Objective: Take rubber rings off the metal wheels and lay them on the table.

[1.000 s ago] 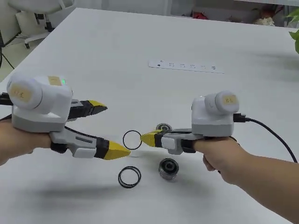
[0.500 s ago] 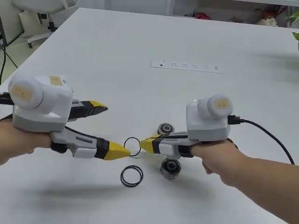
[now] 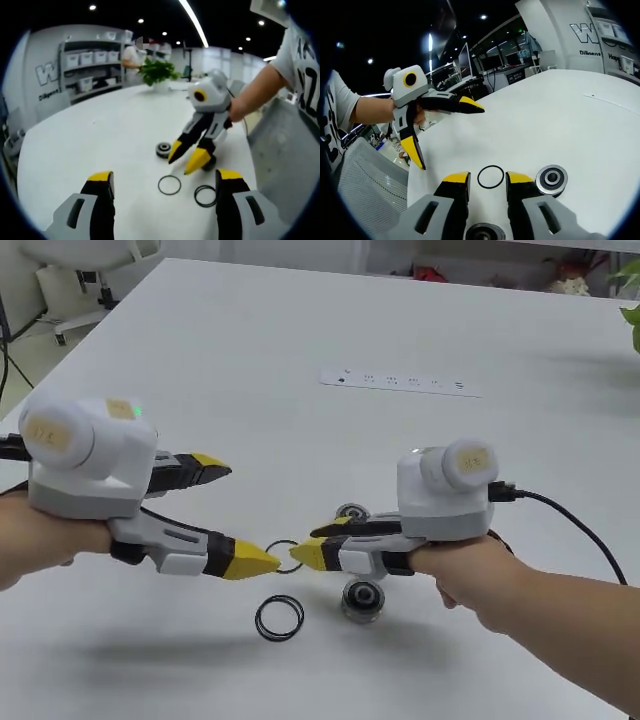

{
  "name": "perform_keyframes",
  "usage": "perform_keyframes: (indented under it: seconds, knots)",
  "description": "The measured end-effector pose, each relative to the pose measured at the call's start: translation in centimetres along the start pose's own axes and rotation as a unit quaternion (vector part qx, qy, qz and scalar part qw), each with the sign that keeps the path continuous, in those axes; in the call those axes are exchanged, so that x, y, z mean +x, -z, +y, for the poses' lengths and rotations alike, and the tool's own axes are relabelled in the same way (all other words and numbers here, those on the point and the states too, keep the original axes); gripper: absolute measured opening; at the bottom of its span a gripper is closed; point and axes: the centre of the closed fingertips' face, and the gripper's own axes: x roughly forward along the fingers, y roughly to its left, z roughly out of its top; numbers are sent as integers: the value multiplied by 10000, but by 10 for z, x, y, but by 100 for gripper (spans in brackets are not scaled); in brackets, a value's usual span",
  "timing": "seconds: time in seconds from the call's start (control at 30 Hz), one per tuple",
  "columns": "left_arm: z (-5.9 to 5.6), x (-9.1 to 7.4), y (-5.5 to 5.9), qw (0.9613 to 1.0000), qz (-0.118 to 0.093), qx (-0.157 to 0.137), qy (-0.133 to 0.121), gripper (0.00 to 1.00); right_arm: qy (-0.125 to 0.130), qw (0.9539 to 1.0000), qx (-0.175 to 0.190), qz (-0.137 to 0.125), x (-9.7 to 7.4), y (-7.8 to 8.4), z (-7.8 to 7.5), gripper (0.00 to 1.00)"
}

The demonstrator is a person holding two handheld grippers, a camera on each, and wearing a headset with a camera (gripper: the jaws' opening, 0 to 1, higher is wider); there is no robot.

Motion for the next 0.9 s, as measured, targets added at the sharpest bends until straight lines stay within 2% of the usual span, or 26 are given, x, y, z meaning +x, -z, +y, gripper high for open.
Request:
perform_keyframes:
  seconds: [0.33,0.43,0.9]
  knots:
    - [3,9,-7,9999,40,64,67,83,241,9994,-222,-132,-20,-13,-20,29]
    - [4,14,-11,9999,27,69,77,82,355,9989,-230,-184,-28,-16,-30,29]
    - [10,40,-21,9999,-13,52,102,76,711,9969,-266,-214,-48,-9,-60,29]
